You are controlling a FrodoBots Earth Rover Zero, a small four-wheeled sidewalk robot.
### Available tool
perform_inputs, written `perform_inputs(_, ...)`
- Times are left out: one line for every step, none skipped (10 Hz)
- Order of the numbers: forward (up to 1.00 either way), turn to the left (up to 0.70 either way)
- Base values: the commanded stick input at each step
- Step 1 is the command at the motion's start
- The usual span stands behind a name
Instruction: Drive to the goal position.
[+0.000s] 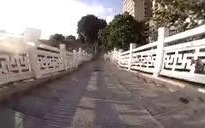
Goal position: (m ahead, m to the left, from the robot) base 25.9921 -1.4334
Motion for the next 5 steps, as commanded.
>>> perform_inputs(0.45,0.2)
perform_inputs(0.45,0.27)
perform_inputs(0.45,0.0)
perform_inputs(0.45,0.0)
perform_inputs(0.45,0.0)
